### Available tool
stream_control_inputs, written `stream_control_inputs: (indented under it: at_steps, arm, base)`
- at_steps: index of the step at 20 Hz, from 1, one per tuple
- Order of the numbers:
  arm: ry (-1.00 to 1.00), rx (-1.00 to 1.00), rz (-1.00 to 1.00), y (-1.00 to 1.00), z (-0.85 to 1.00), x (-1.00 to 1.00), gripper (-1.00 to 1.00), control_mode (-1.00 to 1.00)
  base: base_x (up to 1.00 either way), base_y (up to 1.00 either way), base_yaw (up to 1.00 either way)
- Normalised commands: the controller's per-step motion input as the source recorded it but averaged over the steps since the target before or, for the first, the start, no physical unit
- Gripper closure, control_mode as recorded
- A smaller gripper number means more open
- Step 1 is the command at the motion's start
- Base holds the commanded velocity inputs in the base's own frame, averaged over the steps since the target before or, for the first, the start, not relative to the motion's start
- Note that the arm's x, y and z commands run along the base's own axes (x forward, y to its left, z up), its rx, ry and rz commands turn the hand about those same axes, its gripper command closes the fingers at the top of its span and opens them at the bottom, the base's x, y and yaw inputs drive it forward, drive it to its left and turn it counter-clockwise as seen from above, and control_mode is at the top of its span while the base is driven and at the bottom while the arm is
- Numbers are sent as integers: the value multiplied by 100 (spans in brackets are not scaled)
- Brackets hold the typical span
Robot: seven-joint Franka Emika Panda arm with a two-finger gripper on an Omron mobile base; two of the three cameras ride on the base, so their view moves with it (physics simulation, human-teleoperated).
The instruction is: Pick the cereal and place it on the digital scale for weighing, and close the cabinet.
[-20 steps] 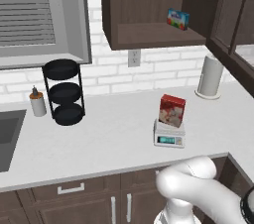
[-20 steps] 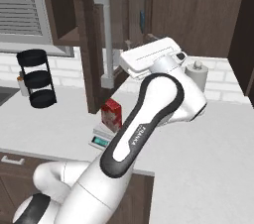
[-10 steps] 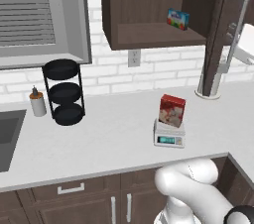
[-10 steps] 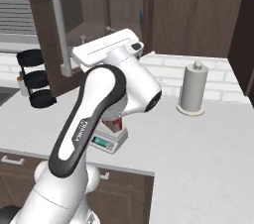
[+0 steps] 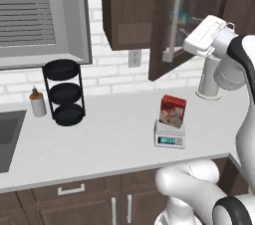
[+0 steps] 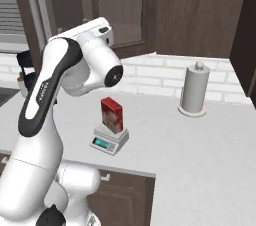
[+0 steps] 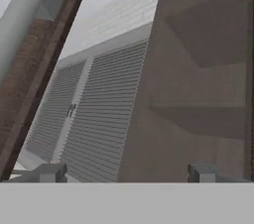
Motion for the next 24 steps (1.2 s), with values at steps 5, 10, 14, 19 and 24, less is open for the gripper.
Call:
stream_control_inputs:
  at_steps: [5, 10, 14, 19, 24]
  arm:
    - [0, -16, -14, 86, -3, 81, -100, -100]
    - [0, -7, -8, 41, 0, 61, -100, -100]
    - [0, 0, -1, 15, 0, 61, -100, -100]
    - [0, 0, 0, 6, -1, 59, -100, -100]
    - [0, 0, 0, 0, -15, 44, -100, -100]
  base:
    - [0, 0, 0]
    - [0, 0, 0]
    - [0, 0, 0]
    - [0, 0, 0]
    - [0, 0, 0]
